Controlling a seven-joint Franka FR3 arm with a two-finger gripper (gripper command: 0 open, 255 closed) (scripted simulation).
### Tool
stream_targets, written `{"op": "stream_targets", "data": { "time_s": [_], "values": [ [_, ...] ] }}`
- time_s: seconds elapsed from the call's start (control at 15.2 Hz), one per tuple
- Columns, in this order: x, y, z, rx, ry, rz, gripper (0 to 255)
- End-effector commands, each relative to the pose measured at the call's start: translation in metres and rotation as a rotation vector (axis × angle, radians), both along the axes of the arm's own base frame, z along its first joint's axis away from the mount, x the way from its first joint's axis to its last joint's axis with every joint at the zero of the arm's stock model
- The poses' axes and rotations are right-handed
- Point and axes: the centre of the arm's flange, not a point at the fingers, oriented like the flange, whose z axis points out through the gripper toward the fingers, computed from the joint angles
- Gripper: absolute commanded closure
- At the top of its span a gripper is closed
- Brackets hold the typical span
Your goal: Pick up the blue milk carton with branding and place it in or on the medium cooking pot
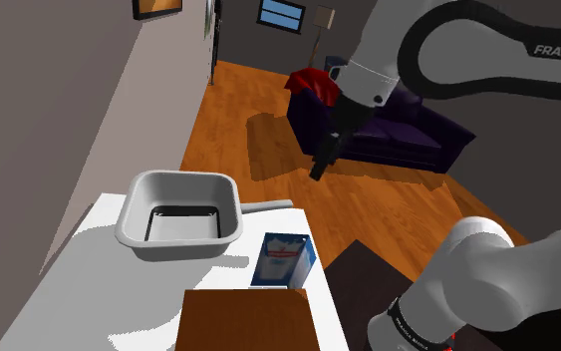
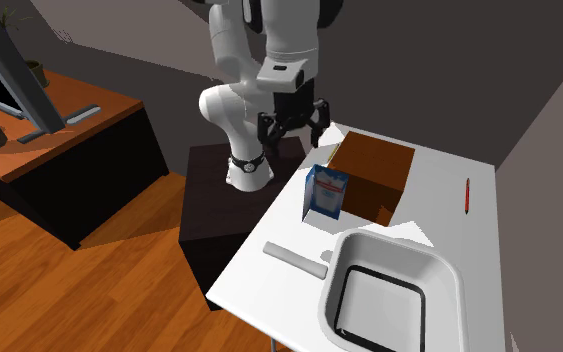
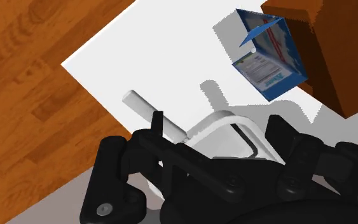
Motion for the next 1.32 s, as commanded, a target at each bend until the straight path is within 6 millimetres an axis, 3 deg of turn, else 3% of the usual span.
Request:
{"op": "stream_targets", "data": {
  "time_s": [0.0, 0.66, 1.25],
  "values": [
    [-0.006, 0.016, -0.02, -0.01, 0.01, 0.074, 0],
    [-0.048, 0.081, -0.125, -0.061, 0.064, 0.43, 0],
    [-0.051, 0.083, -0.17, -0.064, 0.067, 0.447, 0]
  ]
}}
